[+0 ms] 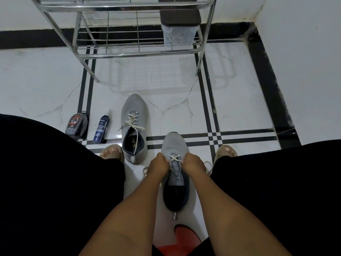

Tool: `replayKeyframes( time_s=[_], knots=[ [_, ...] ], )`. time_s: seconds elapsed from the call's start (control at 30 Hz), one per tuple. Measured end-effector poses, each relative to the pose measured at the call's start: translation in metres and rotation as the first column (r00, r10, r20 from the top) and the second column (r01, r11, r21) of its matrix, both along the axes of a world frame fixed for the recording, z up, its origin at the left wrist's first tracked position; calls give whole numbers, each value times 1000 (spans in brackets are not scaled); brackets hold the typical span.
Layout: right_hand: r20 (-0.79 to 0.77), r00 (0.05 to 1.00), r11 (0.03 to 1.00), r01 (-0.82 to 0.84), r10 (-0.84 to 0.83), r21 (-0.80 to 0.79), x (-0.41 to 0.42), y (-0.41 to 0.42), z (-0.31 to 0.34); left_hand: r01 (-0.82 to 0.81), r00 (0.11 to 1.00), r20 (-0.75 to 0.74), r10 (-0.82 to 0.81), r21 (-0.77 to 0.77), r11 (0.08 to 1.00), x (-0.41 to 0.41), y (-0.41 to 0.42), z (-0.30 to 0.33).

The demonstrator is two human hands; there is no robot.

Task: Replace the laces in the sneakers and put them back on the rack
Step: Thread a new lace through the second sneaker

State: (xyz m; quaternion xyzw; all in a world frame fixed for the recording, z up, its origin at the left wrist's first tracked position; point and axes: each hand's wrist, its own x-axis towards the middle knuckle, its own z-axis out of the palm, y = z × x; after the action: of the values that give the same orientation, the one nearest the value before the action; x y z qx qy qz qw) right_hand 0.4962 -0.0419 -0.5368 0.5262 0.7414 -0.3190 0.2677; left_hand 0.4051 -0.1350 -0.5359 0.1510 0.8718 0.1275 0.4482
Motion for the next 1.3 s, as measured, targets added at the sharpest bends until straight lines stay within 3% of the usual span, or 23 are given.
replayKeyframes(
  time_s=[0.13,0.23,0.37,0.47,0.6,0.67,0.8,0.9,1.03,1.3],
  knots=[
    [80,996,999,21,-25,42,1,-1,5,92,991,-96,-94,-32,995,4,3,7],
    [47,996,997,80,-80,12,1,-1,0,83,985,-143,-93,-73,994,7,7,12],
    [-98,901,906,421,-423,-42,-6,11,9,-63,990,-133,54,-63,996,10,7,21],
    [-181,812,831,551,-554,-72,-17,28,22,-12,995,-97,2,-97,995,22,9,27],
    [-336,839,899,432,-428,-67,-26,30,33,7,990,-140,-21,-104,995,27,5,29],
    [-361,837,907,417,-411,-64,-24,21,30,-82,988,-136,70,-86,993,27,0,27],
    [-242,935,966,256,-259,-41,-14,1,16,-254,965,-82,250,-40,966,31,-11,25],
    [-148,987,997,63,-69,-50,-9,-13,13,-264,964,-47,264,-5,964,30,-17,18],
    [-83,987,991,-133,135,33,-10,-22,16,-271,962,-8,271,42,962,24,-21,14],
    [-74,970,971,-227,233,80,-11,-24,18,-315,949,30,313,89,945,22,-20,7]
  ],
)
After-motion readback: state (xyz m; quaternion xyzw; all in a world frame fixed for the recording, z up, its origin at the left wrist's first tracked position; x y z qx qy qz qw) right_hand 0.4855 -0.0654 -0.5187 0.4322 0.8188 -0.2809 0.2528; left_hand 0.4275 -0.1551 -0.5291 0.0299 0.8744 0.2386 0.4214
